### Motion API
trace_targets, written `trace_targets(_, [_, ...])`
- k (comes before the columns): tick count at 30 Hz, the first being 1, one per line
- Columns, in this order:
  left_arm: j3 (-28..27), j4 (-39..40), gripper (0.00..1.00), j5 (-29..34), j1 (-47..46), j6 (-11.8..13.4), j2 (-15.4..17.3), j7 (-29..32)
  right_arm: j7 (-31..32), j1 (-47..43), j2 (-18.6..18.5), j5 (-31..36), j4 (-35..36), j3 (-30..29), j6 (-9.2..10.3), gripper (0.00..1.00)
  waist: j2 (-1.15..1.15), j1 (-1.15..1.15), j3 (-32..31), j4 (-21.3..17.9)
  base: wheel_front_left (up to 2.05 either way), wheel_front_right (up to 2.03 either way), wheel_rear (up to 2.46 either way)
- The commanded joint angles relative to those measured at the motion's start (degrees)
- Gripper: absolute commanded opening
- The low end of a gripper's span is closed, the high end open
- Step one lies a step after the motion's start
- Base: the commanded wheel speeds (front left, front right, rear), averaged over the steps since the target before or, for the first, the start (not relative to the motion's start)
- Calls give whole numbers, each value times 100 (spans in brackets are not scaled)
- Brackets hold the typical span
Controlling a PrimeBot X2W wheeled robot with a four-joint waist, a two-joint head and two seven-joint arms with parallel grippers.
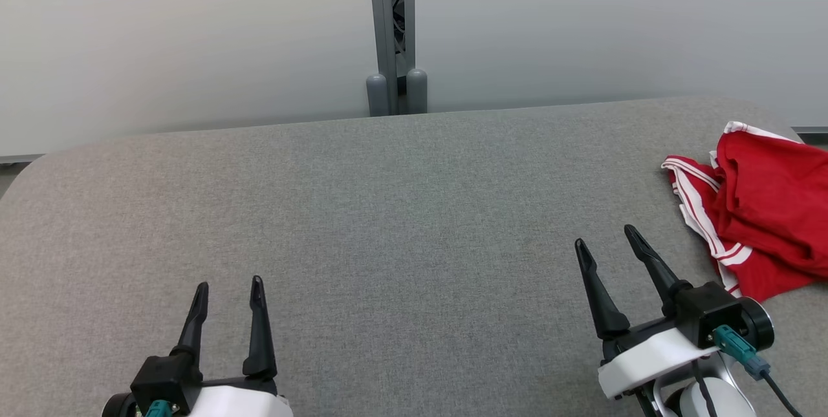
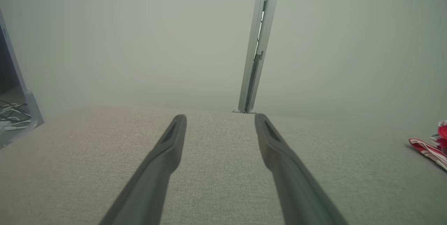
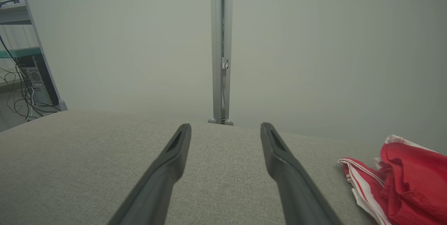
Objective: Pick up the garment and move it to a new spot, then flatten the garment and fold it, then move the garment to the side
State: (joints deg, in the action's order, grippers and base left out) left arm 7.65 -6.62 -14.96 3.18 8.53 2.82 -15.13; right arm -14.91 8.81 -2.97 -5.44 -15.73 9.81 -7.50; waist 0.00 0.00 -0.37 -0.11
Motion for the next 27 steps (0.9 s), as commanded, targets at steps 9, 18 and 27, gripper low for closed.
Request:
trace_targets(9, [-13,-62,100,-134,-9,-412,21,7,-42,27,-6,-50,-23,0,0,100,0,0,3,29,0,0,0])
trace_targets(18, [-72,-147,100,-375,27,-673,20,7,-42,73,-7,-157,-22,-5,0,100,0,0,19,30,0,0,0])
trace_targets(27, [-183,-129,100,-496,35,-710,20,7,-43,106,-7,-167,-23,47,0,100,0,0,24,11,0,0,0])
